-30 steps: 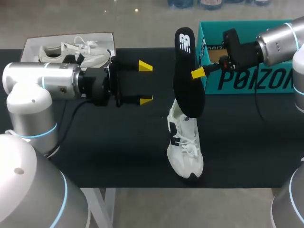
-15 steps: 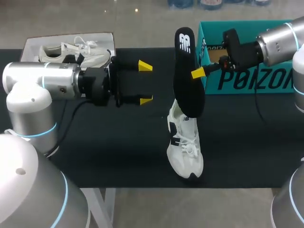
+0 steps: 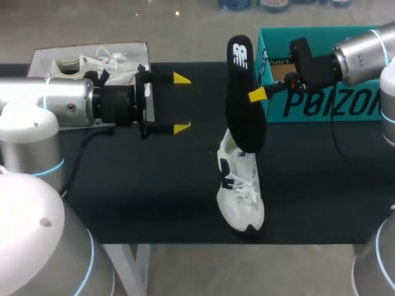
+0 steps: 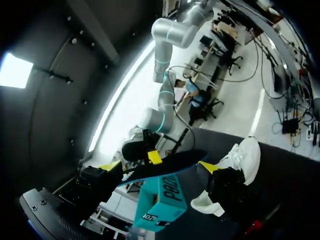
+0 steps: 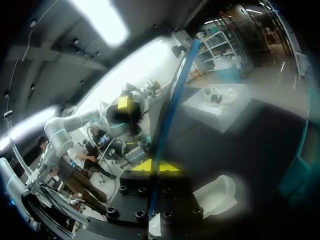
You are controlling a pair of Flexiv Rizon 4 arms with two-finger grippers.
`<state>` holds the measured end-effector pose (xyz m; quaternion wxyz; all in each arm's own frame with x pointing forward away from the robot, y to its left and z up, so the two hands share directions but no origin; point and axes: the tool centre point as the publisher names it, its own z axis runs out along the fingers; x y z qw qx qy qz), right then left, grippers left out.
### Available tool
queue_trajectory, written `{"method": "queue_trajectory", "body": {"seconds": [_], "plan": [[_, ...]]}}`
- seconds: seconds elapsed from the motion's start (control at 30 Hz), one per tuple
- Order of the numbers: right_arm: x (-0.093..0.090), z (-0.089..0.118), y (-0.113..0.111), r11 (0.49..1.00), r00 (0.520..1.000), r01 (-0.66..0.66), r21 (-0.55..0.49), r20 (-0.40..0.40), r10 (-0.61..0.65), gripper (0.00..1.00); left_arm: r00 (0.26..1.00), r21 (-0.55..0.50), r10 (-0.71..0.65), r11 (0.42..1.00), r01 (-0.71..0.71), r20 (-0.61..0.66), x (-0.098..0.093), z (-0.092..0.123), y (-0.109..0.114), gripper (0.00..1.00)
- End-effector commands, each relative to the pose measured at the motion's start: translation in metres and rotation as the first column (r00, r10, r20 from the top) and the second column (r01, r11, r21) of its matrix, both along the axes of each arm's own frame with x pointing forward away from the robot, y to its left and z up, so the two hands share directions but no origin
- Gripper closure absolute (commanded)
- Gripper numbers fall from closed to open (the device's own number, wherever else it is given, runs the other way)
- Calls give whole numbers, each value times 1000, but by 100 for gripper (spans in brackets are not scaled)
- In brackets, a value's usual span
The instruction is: Take the shoe out of the shoebox, open the shoe tongue, remove and reinsert the insole, then place the shoe into the shoebox
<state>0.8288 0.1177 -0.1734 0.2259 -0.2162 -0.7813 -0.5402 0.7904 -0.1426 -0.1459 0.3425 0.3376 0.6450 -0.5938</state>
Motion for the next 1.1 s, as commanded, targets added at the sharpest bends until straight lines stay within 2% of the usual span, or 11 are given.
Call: {"method": "queue_trajectory", "body": {"seconds": [0.03,0.17,0.6,0.87,1.1], "plan": [[1,0,1,1000,1000,-2,-4,-1,1,100,990,120,102,989,-89,-101,-30,9,14,0],[1,0,1,1000,1000,-2,-4,-1,1,100,974,186,143,976,-110,-174,-46,5,29,0],[1,0,1,1000,1000,-2,-4,-1,1,100,920,262,225,955,-142,-320,-80,-7,78,0],[1,0,1,1000,1000,-2,-4,-1,1,100,883,322,249,939,-120,-397,-87,-22,95,0],[1,0,1,1000,1000,-2,-4,-1,1,100,862,277,229,955,-109,-452,-81,-33,106,0]]}}
